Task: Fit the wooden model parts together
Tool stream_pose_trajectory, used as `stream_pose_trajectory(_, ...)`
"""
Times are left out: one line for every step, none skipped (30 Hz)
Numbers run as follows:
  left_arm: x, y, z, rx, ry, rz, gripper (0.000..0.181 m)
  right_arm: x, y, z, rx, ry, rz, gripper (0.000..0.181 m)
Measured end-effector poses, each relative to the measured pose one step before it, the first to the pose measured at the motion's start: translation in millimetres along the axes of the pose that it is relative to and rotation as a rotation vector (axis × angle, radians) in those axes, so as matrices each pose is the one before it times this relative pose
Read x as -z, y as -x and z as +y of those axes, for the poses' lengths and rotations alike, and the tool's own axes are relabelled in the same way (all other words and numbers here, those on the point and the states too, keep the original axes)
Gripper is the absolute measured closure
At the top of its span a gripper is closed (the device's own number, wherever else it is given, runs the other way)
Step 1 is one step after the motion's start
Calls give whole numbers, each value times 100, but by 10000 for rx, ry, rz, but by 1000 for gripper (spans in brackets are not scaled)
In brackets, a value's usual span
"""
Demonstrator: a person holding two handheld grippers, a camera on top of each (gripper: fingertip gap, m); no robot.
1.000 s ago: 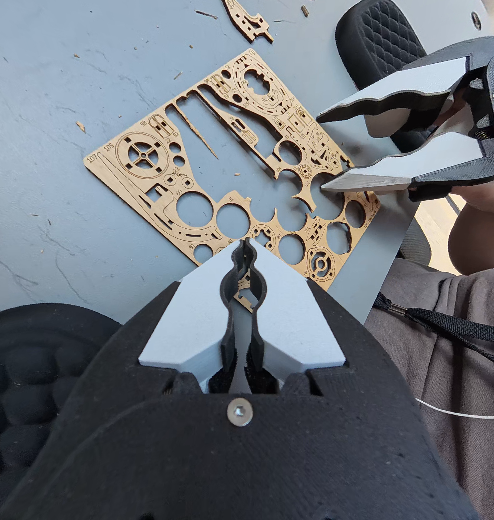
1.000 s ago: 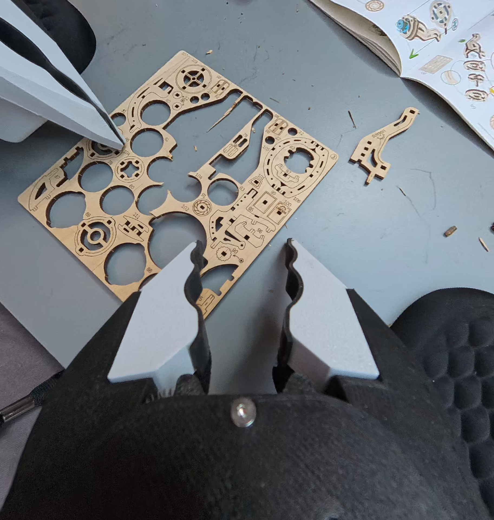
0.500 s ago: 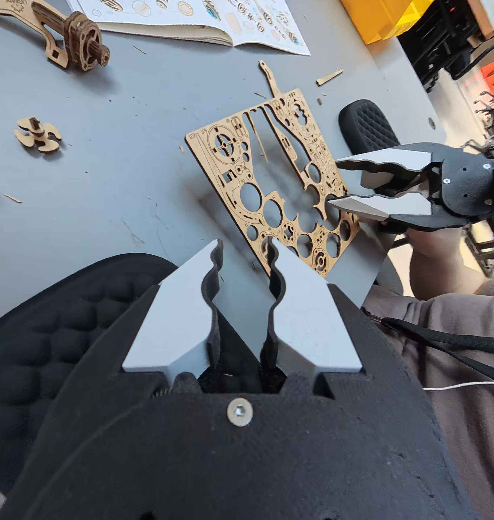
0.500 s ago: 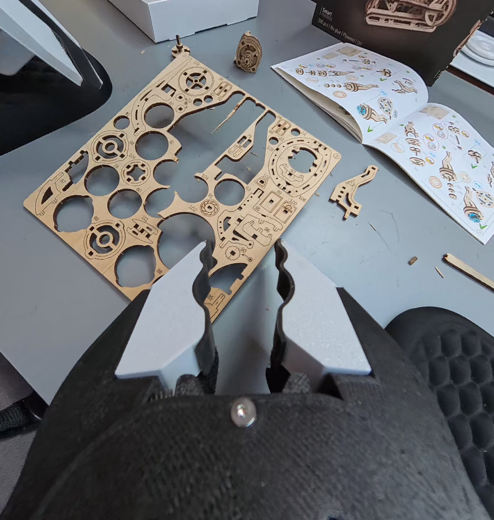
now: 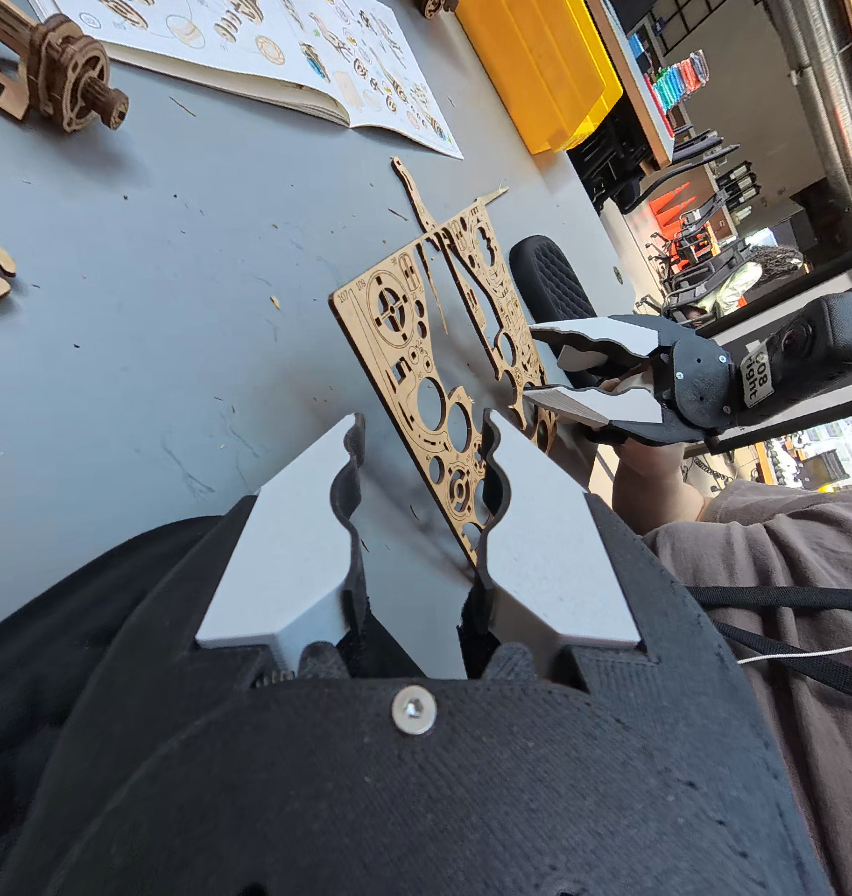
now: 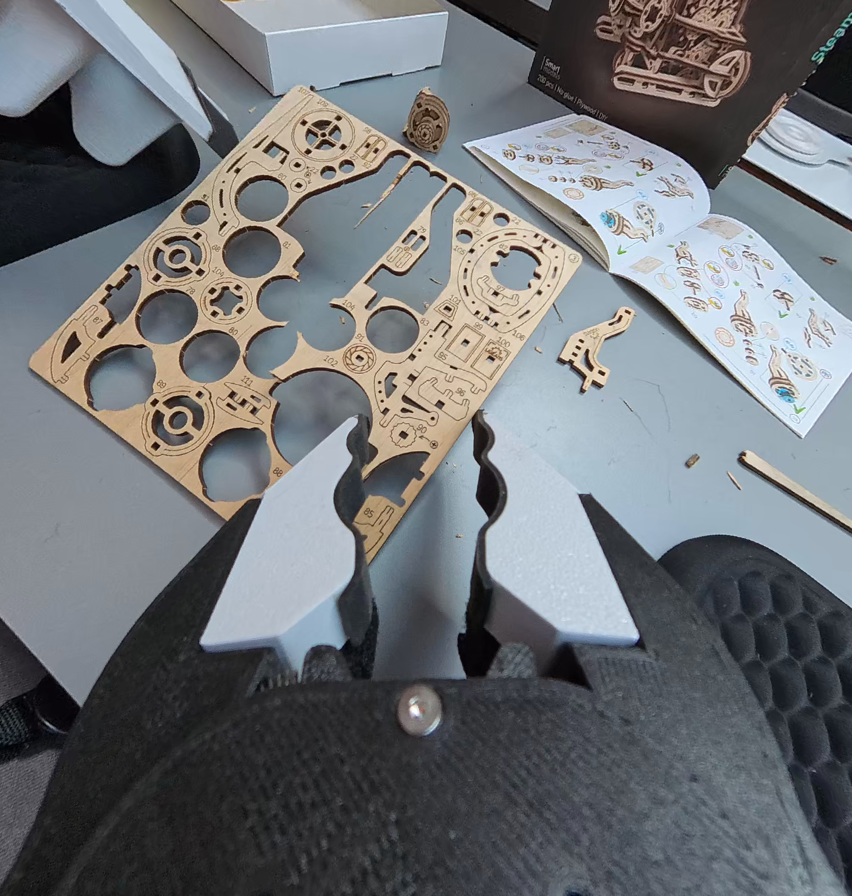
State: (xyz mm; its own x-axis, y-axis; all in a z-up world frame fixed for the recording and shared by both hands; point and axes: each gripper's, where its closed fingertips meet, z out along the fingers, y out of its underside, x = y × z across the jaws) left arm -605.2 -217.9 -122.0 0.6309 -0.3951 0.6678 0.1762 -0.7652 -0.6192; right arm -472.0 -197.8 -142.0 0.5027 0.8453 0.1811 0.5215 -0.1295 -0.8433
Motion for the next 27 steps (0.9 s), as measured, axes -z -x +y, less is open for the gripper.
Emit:
stream_pose_trajectory(-166,5,-60,48,12,84,135,-9,11,10,4,5,-5,139)
stream_pose_trajectory(-154,-56,-11,43,32,105,135,-6,18,5,3,11,-7,139)
stream_pose_trajectory(-177,-165,24,37,49,153,136,-8,-7,19,2,12,3,139)
stream_pose_trajectory(-162,-209,71,70,64,174,136,-4,-14,10,5,4,18,140)
stream_pose_trajectory(-142,-138,93,122,76,140,137,9,8,-10,18,-7,13,140)
stream_pose_trajectory(-104,72,61,151,49,34,138,3,4,-14,23,-6,17,140)
stream_pose_trajectory(-47,200,47,145,42,-41,140,13,8,-11,29,-8,13,140)
stream_pose_trajectory(-14,157,2,128,21,-16,141,13,16,-12,26,-9,10,140)
stream_pose_trajectory(-17,53,-39,100,-1,33,142,-5,11,-2,19,-2,10,140)
stream_pose_trajectory(-7,25,-31,69,12,15,143,6,4,-8,13,-5,12,140)
stream_pose_trajectory(-44,-8,22,13,46,2,143,7,3,-5,14,-2,13,140)
stream_pose_trajectory(-69,-21,56,-33,66,-12,143,1,-1,-8,12,-4,11,140)
stream_pose_trajectory(-89,35,58,-23,65,-48,144,18,-7,-19,2,-17,7,140)
stream_pose_trajectory(-90,15,37,-16,52,-33,144,15,3,-23,-8,-22,-5,140)
stream_pose_trajectory(-91,-54,-9,-32,23,14,144,17,-6,-29,-16,-20,-2,140)
stream_pose_trajectory(-50,-70,-33,-22,4,31,144,7,-20,-12,-13,-9,6,140)
stream_pose_trajectory(-14,-98,-94,-14,-36,56,146,1,-2,-7,-5,-9,0,140)
stream_pose_trajectory(2,-190,-147,-21,-80,119,148,11,-30,-6,-3,-2,18,140)
stream_pose_trajectory(20,-279,-150,-18,-91,183,151,20,-14,-22,-3,-23,11,140)
stream_pose_trajectory(17,-242,-97,-13,-65,165,153,25,-2,-39,-3,-32,-2,140)
stream_pose_trajectory(46,-193,-94,-33,-68,118,155,20,-4,-31,-9,-22,0,140)
stream_pose_trajectory(65,-151,-101,-54,-86,80,159,15,-9,-13,-12,-14,0,140)
stream_pose_trajectory(88,-173,-105,-75,-82,78,163,-1,-6,-1,-13,-6,-8,140)
stream_pose_trajectory(115,-231,-110,-98,-88,108,169,-11,13,24,-13,13,-20,140)
stream_pose_trajectory(124,-290,-133,-90,-105,148,175,-8,21,-24,-9,-13,-27,140)
stream_pose_trajectory(106,-329,-143,-67,-102,183,176,6,34,-69,-6,-42,-37,140)
stream_pose_trajectory(96,-324,-134,-43,-85,186,177,20,15,-88,-13,-57,-22,141)
